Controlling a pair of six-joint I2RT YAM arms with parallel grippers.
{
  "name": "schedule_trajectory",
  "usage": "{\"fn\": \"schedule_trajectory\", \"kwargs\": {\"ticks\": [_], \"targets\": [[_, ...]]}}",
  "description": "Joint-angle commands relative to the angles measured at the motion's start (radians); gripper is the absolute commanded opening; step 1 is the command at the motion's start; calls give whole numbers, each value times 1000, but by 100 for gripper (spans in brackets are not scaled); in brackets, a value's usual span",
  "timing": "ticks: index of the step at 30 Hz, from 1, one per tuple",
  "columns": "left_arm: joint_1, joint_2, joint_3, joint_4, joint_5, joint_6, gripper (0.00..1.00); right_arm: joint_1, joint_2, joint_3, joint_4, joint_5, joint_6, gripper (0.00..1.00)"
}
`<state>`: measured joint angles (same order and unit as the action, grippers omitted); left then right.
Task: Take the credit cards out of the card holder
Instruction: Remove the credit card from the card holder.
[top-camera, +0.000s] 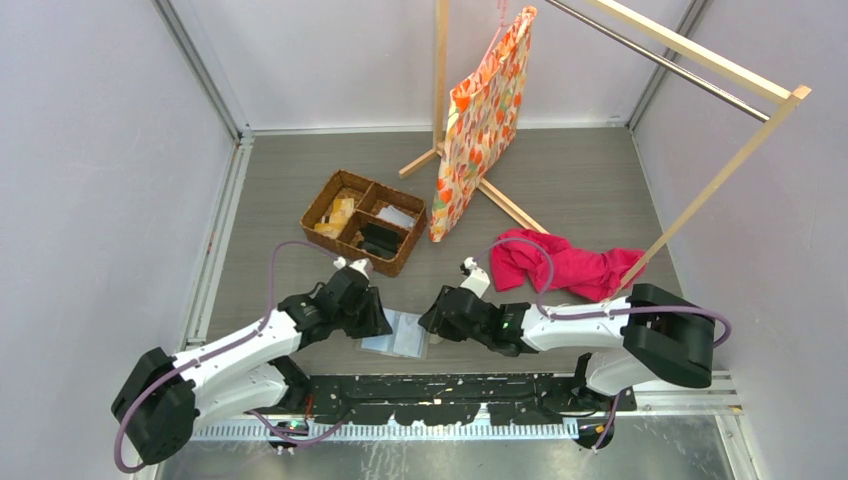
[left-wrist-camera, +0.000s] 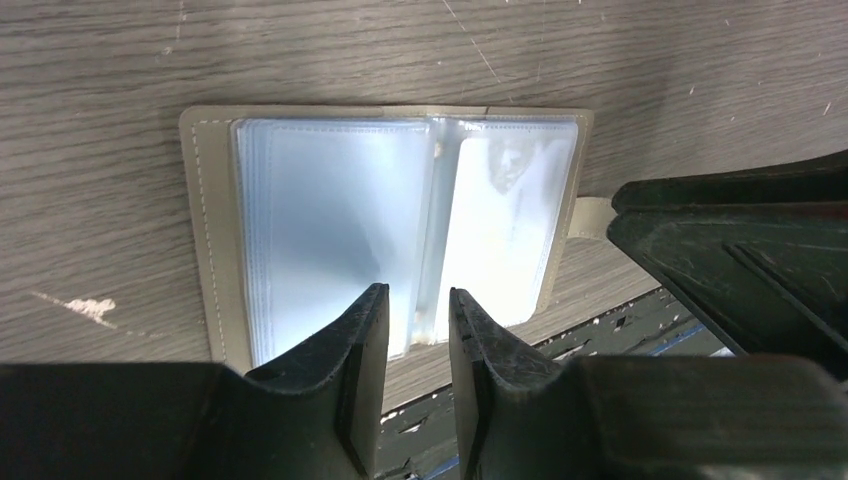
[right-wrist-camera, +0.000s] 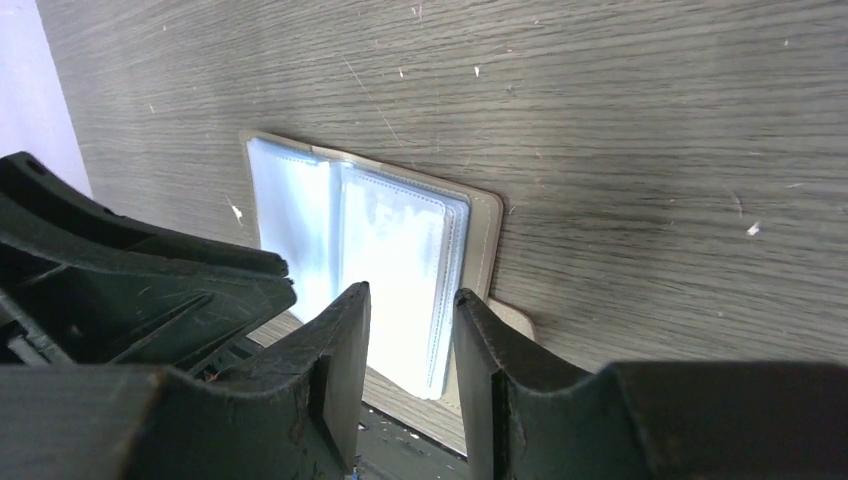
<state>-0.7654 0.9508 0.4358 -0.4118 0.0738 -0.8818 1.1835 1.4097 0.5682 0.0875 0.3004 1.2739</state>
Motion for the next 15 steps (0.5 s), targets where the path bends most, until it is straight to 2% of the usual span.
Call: {"fn": "schedule_trajectory", "kwargs": {"ticks": [1,6,15], "targets": [[2,61,14,105,35,18,30,7,-37,-2,30,23,-4,41],[2,112,19,106,30,15,29,8,9,8,92,-24,-18,41],[12,17,15,15,-29,20,29,7,74,13,142,-58,-22,41]]}}
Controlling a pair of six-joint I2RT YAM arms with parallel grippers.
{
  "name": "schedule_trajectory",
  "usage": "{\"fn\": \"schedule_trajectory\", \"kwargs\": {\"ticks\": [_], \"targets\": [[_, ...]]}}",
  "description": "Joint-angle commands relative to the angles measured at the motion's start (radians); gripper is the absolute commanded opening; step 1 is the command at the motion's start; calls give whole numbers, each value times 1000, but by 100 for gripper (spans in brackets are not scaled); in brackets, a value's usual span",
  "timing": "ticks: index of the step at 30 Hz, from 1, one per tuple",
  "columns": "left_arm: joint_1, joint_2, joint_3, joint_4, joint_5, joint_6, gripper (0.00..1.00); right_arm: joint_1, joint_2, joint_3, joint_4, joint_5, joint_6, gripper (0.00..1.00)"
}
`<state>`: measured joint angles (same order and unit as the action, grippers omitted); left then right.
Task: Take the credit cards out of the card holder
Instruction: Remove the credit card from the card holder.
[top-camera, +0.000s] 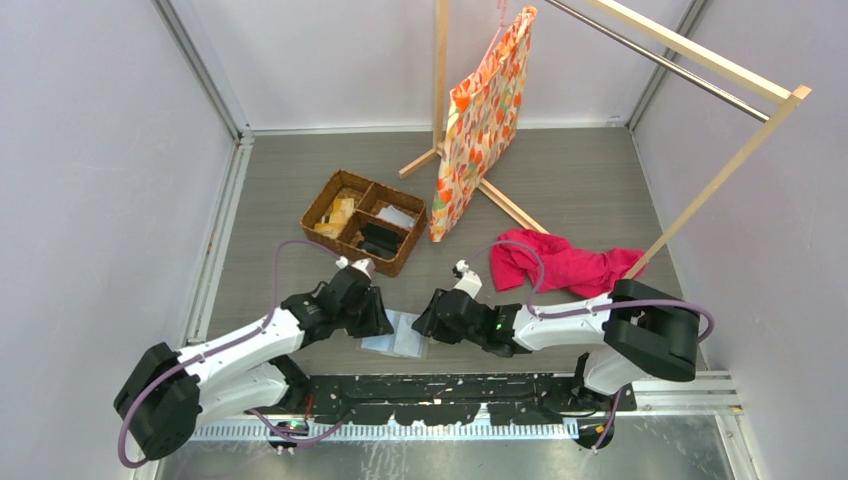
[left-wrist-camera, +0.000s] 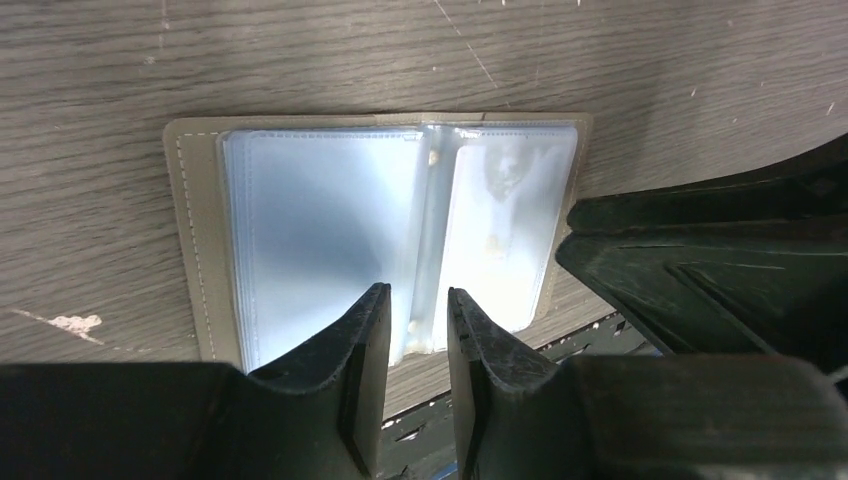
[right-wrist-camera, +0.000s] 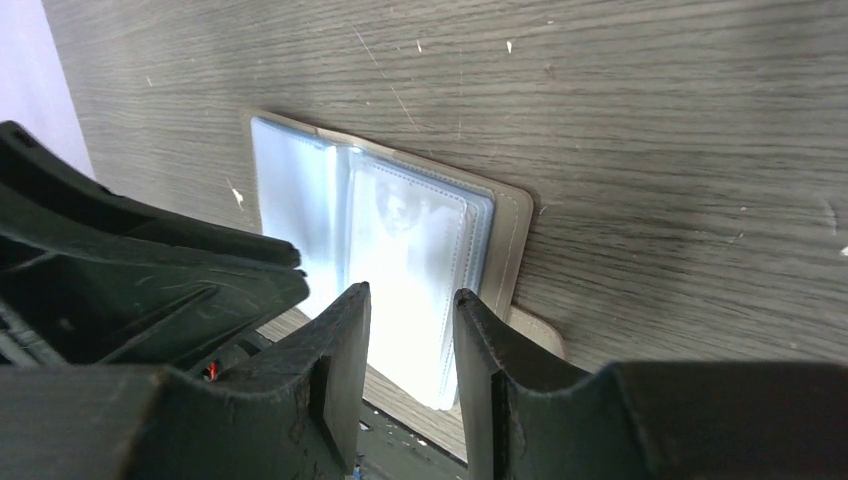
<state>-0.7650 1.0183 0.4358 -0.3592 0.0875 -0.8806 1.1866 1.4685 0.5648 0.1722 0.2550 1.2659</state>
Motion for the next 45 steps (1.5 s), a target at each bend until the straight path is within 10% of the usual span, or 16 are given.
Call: {"fn": "schedule_trajectory", "kwargs": {"ticks": [1,45], "targets": [[18,-58,14,-47,-45,22,29,5,22,18,60,-15,-15,41],[127,61,-60,-5,31,71,28,8,-77,13,-42,97,-47,42]]}}
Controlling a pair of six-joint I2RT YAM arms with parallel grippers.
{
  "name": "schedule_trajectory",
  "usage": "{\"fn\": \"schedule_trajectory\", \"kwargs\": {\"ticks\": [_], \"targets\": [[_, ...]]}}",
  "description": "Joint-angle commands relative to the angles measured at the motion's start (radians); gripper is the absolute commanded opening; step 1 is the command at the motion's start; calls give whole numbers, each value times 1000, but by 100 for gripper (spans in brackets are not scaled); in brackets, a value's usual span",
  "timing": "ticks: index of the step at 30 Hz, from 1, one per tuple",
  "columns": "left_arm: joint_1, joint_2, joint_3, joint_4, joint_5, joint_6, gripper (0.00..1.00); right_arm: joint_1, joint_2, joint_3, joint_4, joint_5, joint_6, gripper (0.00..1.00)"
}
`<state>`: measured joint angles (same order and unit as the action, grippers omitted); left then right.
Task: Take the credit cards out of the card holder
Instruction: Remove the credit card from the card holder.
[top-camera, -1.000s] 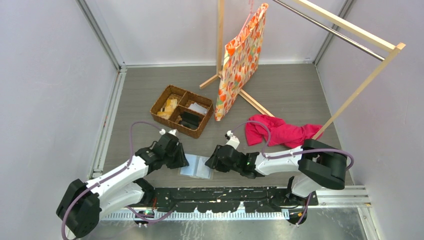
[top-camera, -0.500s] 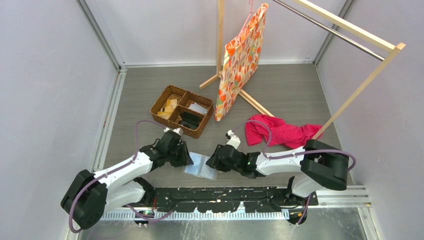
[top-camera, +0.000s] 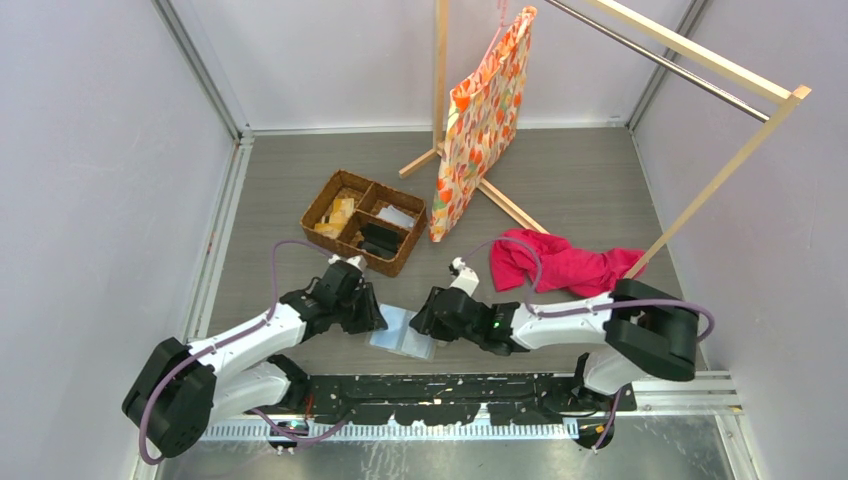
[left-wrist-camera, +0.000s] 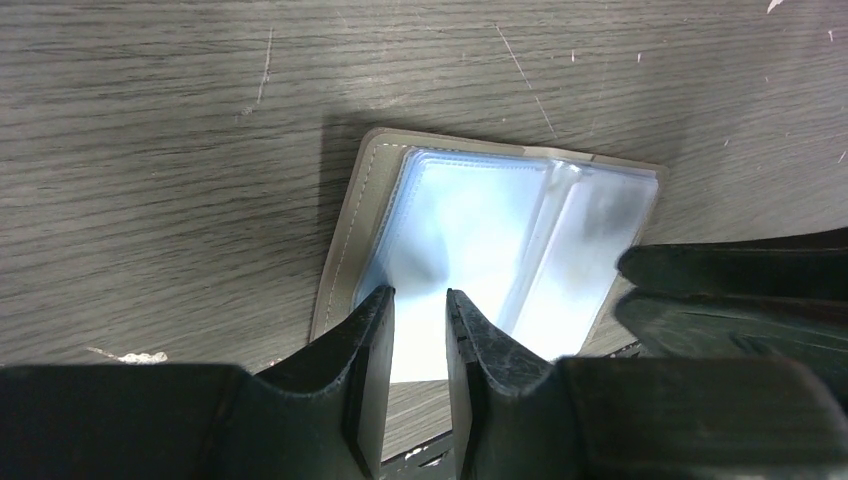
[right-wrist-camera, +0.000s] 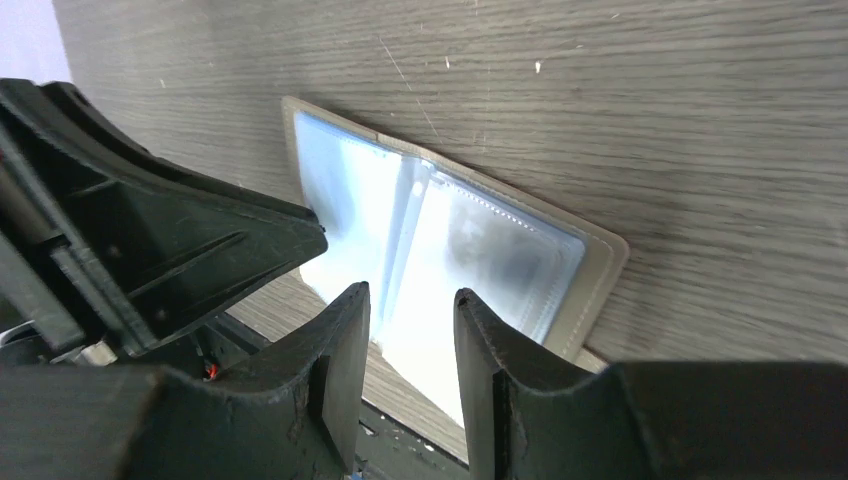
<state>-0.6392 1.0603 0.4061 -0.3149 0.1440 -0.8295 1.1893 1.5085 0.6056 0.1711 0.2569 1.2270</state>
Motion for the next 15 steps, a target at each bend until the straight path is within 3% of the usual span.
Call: {"fn": "schedule_trajectory", "kwargs": {"ticks": [1,5,15], "targets": [[2,17,-31,-48,-27,18,28,3,-144,-40,-54,116,-4,42],[2,24,-29,-44,-28,18,28,-15,-194,-64,-108,134,-6,43],[1,40,-24,-40,-25,21,28,-19,-142,-40,-67,90,-23,42]]}}
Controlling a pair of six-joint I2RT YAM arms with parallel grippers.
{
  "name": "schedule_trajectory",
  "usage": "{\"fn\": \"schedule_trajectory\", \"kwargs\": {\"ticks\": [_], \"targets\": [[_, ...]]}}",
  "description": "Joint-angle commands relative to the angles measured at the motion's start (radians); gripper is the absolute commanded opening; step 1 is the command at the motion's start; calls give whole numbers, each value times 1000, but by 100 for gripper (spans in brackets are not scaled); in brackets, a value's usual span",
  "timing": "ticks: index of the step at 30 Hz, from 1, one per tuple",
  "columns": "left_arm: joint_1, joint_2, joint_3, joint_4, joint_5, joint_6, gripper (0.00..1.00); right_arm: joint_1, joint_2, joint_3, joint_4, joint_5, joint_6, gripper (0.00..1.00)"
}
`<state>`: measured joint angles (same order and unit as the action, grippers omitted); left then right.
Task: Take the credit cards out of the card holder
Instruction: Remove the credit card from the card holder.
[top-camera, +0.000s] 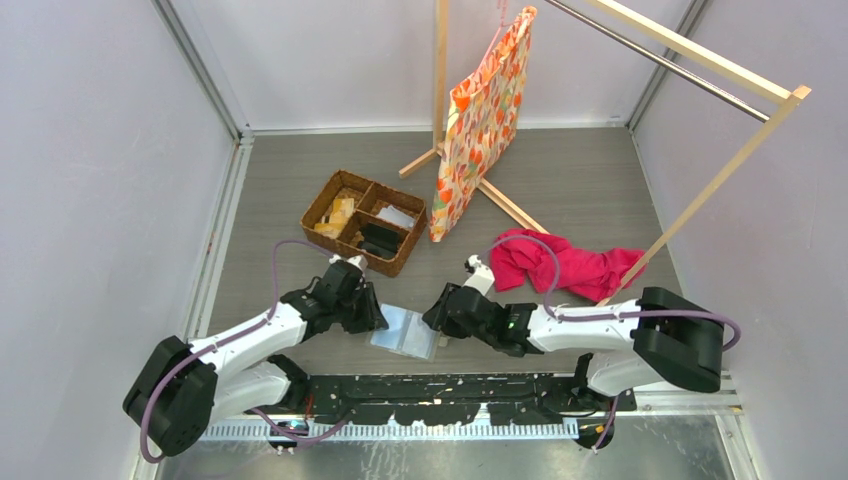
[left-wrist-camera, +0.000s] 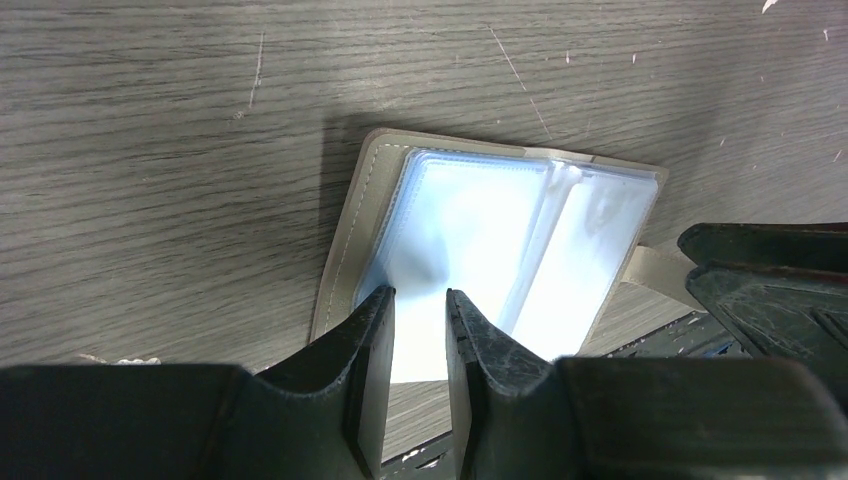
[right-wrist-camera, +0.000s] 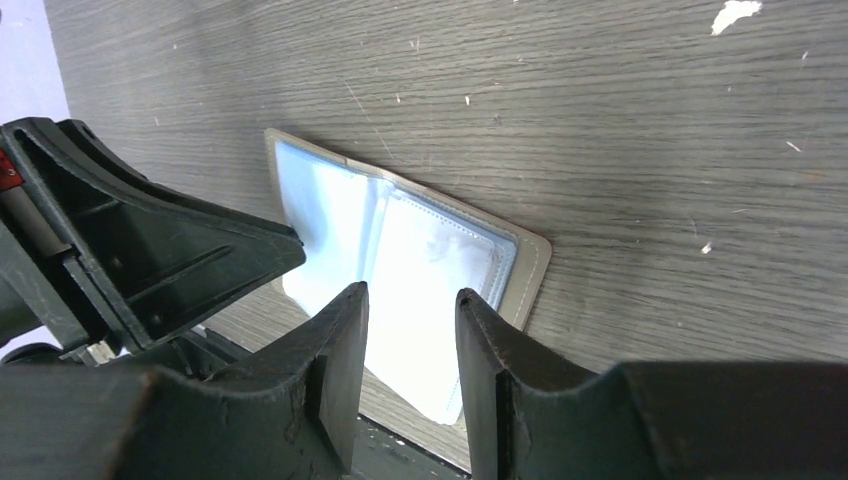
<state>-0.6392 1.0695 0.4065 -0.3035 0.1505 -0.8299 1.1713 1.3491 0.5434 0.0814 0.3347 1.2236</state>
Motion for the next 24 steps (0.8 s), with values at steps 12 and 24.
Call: {"fn": "schedule_trajectory", "kwargs": {"ticks": [12,24], "targets": [[0,33,-23,-51,-32,21,28,0,107,59,55,-37,-24,42],[2,30,-26,-47,-23,23,28,1,144,96,75,-76,-44,42]]}}
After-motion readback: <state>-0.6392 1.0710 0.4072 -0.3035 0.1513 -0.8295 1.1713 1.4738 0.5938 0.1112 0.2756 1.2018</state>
